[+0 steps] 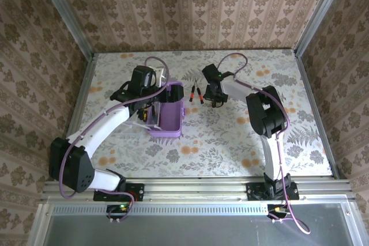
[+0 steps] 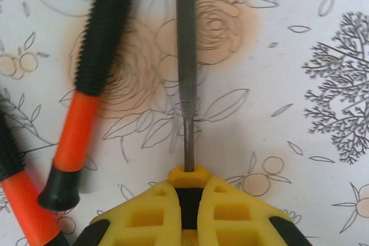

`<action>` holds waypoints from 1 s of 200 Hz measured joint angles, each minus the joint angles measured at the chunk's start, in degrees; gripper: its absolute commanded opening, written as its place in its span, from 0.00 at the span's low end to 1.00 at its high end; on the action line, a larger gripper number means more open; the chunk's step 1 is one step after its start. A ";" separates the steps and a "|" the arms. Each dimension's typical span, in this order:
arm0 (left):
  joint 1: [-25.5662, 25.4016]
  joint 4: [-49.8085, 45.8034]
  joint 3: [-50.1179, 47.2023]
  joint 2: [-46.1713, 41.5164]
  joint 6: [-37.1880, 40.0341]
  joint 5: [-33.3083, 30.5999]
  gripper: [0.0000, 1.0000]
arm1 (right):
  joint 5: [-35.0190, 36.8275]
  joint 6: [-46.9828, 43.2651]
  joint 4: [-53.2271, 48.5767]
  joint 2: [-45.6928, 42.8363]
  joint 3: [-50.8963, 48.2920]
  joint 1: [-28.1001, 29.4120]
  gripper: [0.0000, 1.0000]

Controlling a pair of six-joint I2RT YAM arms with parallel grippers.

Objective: Pack the tool kit

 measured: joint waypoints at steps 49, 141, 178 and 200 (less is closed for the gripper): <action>0.11 -0.92 0.07 -0.94 1.03 -1.75 1.00 | 0.09 0.66 2.51 -7.04 -10.43 -2.75 0.07; 16.79 -3.02 0.28 -5.22 1.18 -6.97 1.00 | 0.81 0.20 0.46 -11.37 6.80 21.42 0.07; 25.11 -3.02 0.28 -5.90 -0.33 -8.52 1.00 | -2.91 0.44 0.22 -0.02 25.07 29.75 0.07; 25.83 -2.99 0.28 -6.36 -0.76 -8.52 1.00 | -3.96 1.16 -1.73 6.73 31.23 30.82 0.07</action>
